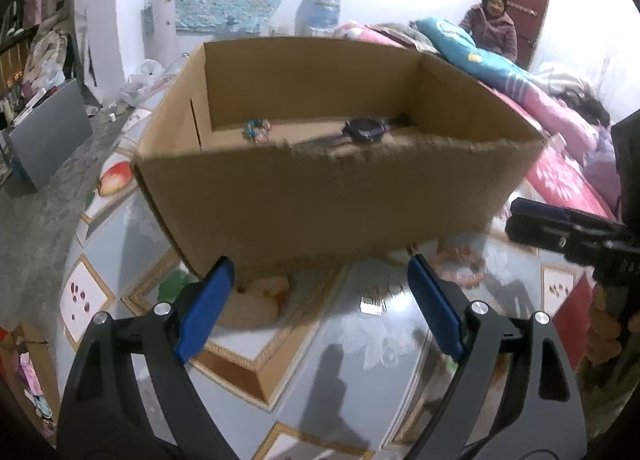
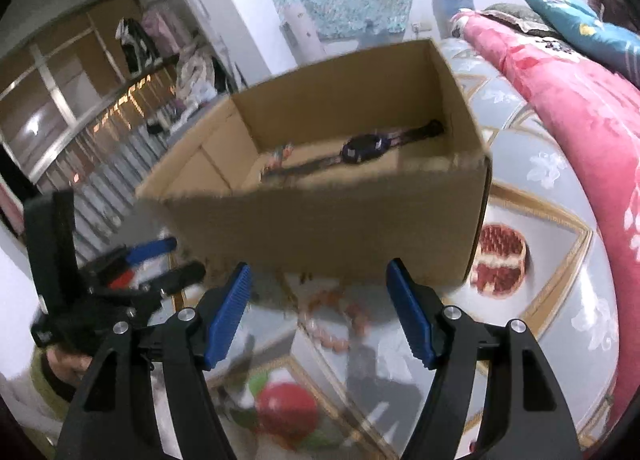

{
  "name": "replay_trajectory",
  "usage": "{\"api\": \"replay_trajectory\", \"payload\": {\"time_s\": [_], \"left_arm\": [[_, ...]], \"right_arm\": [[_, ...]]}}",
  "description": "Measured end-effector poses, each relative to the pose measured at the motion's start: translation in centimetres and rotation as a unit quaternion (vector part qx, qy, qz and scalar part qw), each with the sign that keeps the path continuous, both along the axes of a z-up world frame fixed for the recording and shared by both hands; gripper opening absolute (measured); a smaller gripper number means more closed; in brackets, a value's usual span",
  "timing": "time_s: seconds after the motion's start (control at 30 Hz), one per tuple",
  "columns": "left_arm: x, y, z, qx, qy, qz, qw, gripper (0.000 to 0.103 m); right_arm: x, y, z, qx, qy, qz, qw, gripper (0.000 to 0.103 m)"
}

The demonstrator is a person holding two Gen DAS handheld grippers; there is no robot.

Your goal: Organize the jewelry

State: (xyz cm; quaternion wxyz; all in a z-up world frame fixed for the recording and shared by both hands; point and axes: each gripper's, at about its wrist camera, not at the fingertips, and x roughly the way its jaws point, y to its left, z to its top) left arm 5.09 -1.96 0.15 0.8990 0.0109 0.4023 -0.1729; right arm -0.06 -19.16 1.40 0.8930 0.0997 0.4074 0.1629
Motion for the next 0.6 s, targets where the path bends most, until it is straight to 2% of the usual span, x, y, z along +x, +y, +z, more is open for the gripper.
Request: {"api": "replay_trajectory", "payload": {"time_s": [0.07, 0.23, 0.43, 0.6], "left_arm": [[-0.7, -0.2, -0.6, 0.007, 0.012, -0.013, 0.9998, 0.084], [-2.1, -1.3, -2.1, 0.037, 0.027, -0.041, 0.9981, 0.084], [-2.2, -2.4, -3.5, 0.075, 0.033, -0.052, 0.9953, 0.085], [-1.6, -2.5, -4.1, 0.08, 0.037, -0.048, 0.9949, 0.087]], "right_arm": [[-0.9, 0.4, -0.9, -0.024, 0.011, 0.007, 1.0, 0.076], [-2.8, 1.2, -2.7, -0.074, 0.037, 0.017, 0.996, 0.078], [-3.6, 1.6, -3.5, -0.113, 0.037, 0.008, 0.993, 0.081], [-3.5, 2.1, -4.0, -0.144, 0.029, 0.001, 0.989, 0.081]]}}
